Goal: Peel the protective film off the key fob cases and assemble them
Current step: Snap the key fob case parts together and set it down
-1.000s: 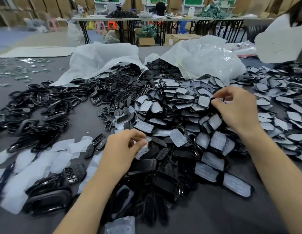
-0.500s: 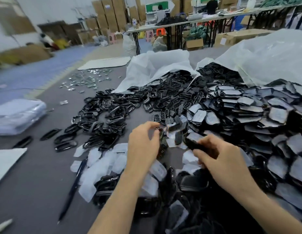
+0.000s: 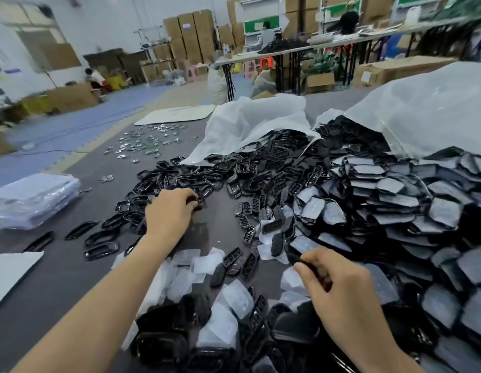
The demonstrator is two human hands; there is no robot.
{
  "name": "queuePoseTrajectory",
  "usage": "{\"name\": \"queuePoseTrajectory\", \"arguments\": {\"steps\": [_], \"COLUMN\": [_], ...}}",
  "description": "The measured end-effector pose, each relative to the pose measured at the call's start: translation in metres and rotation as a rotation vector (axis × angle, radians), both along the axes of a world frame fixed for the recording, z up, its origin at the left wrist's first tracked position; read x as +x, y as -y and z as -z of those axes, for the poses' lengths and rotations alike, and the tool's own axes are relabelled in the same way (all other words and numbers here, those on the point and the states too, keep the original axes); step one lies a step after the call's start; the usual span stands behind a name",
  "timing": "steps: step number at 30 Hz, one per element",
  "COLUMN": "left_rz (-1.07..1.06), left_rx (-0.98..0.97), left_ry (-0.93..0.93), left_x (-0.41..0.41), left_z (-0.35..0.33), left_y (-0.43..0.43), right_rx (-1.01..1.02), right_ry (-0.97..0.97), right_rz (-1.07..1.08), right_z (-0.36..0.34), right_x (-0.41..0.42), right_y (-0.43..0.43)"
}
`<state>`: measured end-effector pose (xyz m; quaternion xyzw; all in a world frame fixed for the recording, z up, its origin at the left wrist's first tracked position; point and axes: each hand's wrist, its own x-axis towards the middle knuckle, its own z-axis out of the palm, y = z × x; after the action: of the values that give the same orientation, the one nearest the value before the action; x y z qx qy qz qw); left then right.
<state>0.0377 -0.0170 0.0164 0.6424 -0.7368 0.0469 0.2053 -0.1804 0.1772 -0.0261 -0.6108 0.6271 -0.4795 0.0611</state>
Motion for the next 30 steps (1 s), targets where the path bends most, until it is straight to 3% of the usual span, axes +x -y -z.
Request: {"name": "queuePoseTrajectory", "arguments": {"steps": [3,6,7,10,13,15,18,30], "left_rz": [0.058,0.273,0.339,0.417,0.421,0.484,0.496,0.519], "left_rx": [0.040,0.165,0.261,0.659,0.835,0.873,0.823,0.718], "left_ry": [-0.113,-0.372,-0.536,-1.252,-1.668,-1.745,-1.707,-1.751], "left_x": [-0.013,-0.046,-0.061,-0.096,-0.111,-0.113,-0.108,-0.100], "left_z": [-0.022,-0.021,-0.013,0.014,0.030,0.032,0.036,0.045], "left_y": [-0.012,-0.052,-0.073,-0.127,-0.147,-0.151,-0.151,-0.143], "right_rx": [-0.002,-0.004,0.008,0.054,0.078,0.074,0.043,0.077], "right_ry": [0.023,0.095,0.141,0.275,0.467,0.603,0.768,0.940], "right_rz": [0.019,0.037,0.038,0.048,0.046,0.010,-0.026,0.000], "right_z": [-0.001,-0.001,-0.002,0.000,0.001,-0.001,-0.006,-0.016], "right_x": [0.000,0.000,0.000,-0.002,-0.008,-0.009,-0.009,-0.012], "right_y": [-0.001,-0.002,-0.002,-0.003,-0.002,-0.002,-0.003,0.000]}}
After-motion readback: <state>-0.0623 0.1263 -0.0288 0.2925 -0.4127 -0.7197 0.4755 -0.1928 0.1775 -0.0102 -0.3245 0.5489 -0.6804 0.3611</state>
